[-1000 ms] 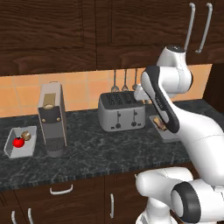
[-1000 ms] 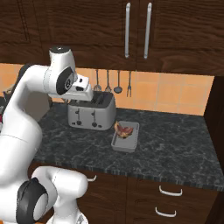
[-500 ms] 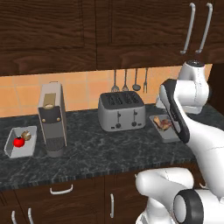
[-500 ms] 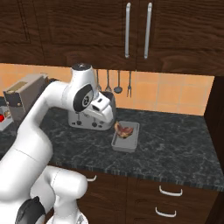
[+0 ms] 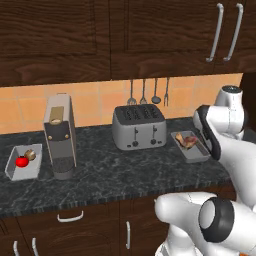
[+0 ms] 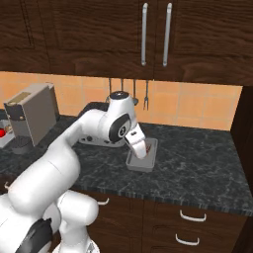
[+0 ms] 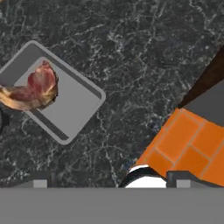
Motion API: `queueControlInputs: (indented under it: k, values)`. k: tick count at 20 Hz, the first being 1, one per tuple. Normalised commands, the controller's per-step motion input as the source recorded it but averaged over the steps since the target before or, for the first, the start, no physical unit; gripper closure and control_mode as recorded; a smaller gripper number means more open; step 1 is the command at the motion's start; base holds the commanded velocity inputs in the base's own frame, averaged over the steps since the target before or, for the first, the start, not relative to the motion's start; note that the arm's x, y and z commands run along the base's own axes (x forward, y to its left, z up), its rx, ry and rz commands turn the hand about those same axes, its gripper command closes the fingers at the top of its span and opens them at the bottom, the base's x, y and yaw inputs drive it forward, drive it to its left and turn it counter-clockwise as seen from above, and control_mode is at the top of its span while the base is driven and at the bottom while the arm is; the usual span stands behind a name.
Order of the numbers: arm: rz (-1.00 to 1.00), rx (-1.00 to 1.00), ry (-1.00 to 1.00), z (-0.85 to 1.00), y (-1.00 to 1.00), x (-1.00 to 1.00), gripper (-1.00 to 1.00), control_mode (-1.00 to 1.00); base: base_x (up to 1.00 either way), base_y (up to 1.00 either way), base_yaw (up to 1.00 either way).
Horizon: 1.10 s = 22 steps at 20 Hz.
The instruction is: Take the meat container that has the steak and place it on the second highest rack of the freezer. Then take the vegetable container that has the tomato and mushroom and place it on the highest rack of the freezer.
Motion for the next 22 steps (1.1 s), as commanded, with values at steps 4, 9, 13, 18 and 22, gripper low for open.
queueControlInputs:
  k: [4, 9, 13, 18, 22]
  values:
    - [-0.22, 0.1, 0.01, -0.49, -0.46, 0.51, -1.0, -1.0, 0.0, 0.0, 0.0]
    - [-0.15, 0.15, 0.0, -0.53, -0.1, 0.39, -1.0, -1.0, 0.0, 0.0, 0.0]
    - [-0.12, 0.08, 0.0, -0.45, 0.0, 0.29, -1.0, -1.0, 0.0, 0.0, 0.0]
    - [-0.09, 0.01, 0.02, -0.49, 0.03, 0.11, -1.0, -1.0, 0.0, 0.0, 0.0]
    - [-0.07, 0.01, 0.01, -0.58, 0.03, 0.25, -1.0, -1.0, 0.0, 0.0, 0.0]
